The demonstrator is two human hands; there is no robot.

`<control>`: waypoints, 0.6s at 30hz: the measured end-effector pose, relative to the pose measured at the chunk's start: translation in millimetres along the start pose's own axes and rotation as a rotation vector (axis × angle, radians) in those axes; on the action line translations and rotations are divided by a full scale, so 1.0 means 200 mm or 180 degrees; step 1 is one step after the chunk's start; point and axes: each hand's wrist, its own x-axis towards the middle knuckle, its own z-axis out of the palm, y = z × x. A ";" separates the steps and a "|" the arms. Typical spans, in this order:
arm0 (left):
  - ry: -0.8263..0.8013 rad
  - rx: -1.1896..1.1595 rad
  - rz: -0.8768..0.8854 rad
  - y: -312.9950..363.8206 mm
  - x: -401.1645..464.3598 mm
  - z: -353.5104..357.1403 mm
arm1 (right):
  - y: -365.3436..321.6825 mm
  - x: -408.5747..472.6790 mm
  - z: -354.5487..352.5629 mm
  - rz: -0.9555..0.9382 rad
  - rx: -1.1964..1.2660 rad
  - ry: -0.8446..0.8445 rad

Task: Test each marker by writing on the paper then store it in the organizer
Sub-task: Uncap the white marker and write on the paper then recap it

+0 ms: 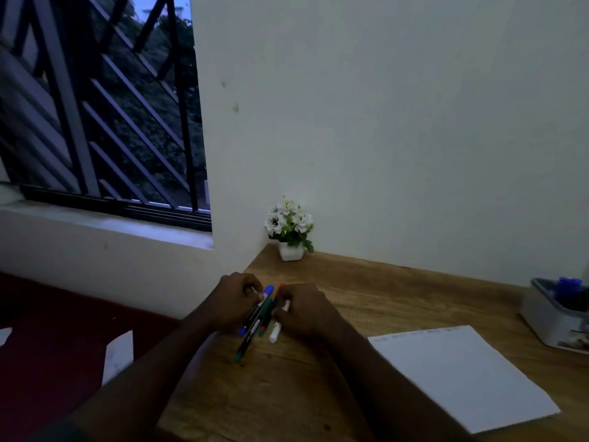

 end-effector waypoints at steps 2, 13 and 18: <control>-0.0002 -0.0093 0.0046 0.02 0.00 0.02 | -0.01 0.03 -0.01 0.0225 -0.0077 0.0028; 0.0326 -0.0739 0.0357 0.22 0.06 0.18 | 0.15 -0.05 -0.20 0.0449 -0.0073 0.0075; -0.0115 -0.1898 0.0491 0.44 0.09 0.33 | 0.35 -0.24 -0.33 0.0094 -0.0357 0.0156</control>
